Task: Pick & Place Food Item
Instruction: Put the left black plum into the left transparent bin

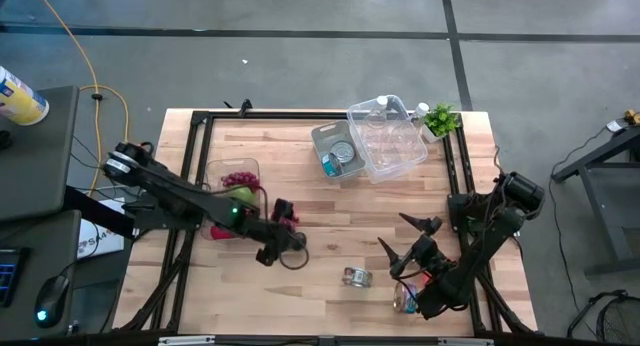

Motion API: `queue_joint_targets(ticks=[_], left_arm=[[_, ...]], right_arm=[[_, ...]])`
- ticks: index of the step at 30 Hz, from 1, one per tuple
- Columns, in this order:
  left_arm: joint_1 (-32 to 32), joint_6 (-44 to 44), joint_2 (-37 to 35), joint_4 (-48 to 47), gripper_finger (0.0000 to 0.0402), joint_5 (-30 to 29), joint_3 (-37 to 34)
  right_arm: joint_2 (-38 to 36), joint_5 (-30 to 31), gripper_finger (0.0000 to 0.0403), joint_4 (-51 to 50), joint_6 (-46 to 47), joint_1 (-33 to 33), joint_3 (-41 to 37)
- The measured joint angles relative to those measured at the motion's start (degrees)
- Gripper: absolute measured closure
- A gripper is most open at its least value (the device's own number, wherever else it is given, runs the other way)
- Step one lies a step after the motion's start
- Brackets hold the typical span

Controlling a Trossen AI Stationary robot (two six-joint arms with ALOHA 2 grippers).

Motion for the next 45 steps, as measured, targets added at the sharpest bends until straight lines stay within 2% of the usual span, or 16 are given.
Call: queue_joint_targets(ticks=[5, 12, 20, 24, 30, 45], left_arm=[[0.4, 4.6, 3.8, 2.9, 0.0018, 5.5, 0.0], [2.3, 4.4, 6.6, 7.4, 0.0018, 5.8, 0.0], [5.0, 0.0, 8.8, 6.9, 0.0018, 6.5, 0.0], [5.5, -1.0, 8.8, 7.2, 0.0018, 9.6, 0.0], [5.5, 2.7, 8.9, 7.2, 0.0018, 14.2, 0.0], [5.4, 3.3, 12.6, 6.9, 0.0019, 14.8, 0.0]], right_arm=[[0.0, 0.0, 0.0007, 0.0, 0.0, 0.0, 0.0], [0.0, 0.0, 0.0007, 0.0, 0.0, 0.0, 0.0], [0.0, 0.0, 0.0007, 0.4, -0.3, 0.0, 0.0], [0.0, 0.0, 0.0007, 0.5, -0.4, 0.0, 0.0], [0.0, 0.0, 0.0007, 0.5, -0.5, 0.0, 0.0], [0.0, 0.1, 0.0007, 0.8, -0.5, -0.1, 0.0]])
